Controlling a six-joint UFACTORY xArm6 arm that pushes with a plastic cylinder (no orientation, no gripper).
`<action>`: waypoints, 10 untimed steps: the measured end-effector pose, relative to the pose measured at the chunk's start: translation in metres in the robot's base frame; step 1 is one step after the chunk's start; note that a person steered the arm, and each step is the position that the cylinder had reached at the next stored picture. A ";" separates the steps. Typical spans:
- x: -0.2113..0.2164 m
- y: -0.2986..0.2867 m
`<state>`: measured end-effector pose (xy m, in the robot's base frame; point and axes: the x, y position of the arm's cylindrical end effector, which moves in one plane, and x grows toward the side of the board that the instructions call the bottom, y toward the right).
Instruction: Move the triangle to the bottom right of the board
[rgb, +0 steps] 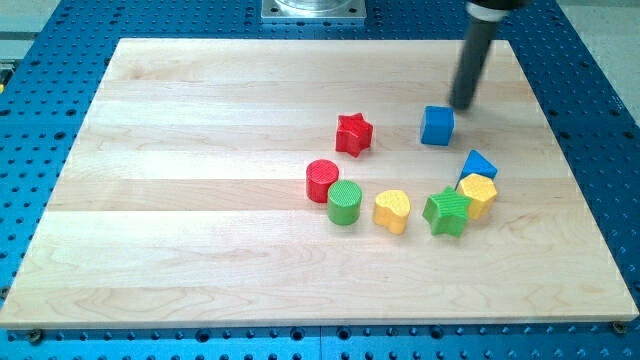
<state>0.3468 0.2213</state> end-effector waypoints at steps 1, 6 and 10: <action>0.065 0.050; 0.165 -0.053; 0.195 -0.140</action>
<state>0.5415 0.0818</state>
